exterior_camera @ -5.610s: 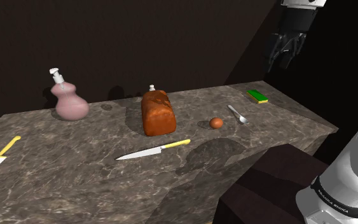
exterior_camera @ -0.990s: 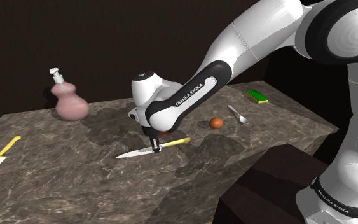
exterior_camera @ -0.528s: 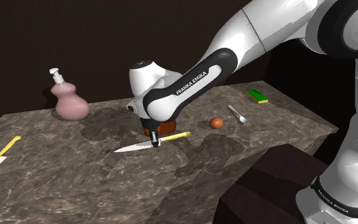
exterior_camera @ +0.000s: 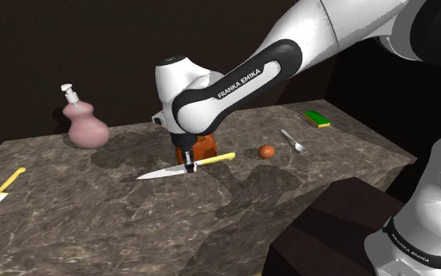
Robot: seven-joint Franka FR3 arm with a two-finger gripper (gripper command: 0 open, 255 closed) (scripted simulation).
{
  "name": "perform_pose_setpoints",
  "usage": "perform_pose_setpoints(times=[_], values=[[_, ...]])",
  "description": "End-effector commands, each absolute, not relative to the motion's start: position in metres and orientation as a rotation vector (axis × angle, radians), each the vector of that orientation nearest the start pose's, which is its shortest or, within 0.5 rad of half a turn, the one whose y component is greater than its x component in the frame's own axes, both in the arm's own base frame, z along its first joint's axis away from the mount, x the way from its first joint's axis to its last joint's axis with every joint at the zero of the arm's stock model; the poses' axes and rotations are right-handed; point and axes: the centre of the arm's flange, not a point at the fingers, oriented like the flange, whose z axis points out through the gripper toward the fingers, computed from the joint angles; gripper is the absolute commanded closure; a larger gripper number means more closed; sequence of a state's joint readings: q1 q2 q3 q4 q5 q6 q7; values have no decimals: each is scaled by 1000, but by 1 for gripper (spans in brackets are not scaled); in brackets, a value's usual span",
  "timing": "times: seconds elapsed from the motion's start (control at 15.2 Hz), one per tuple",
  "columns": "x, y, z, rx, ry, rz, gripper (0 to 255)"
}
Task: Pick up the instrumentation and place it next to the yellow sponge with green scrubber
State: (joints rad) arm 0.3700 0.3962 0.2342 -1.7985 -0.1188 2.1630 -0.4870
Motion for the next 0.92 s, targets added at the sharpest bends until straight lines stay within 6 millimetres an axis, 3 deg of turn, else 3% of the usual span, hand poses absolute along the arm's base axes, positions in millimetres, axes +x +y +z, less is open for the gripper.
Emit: perform_pose_setpoints(times=[0.0,0.33,0.86], values=[[538,352,342,-2651,-1703,29,255],[538,352,365,-2651,-1703,29,255],[515,249,366,-2651,-1703,29,255]])
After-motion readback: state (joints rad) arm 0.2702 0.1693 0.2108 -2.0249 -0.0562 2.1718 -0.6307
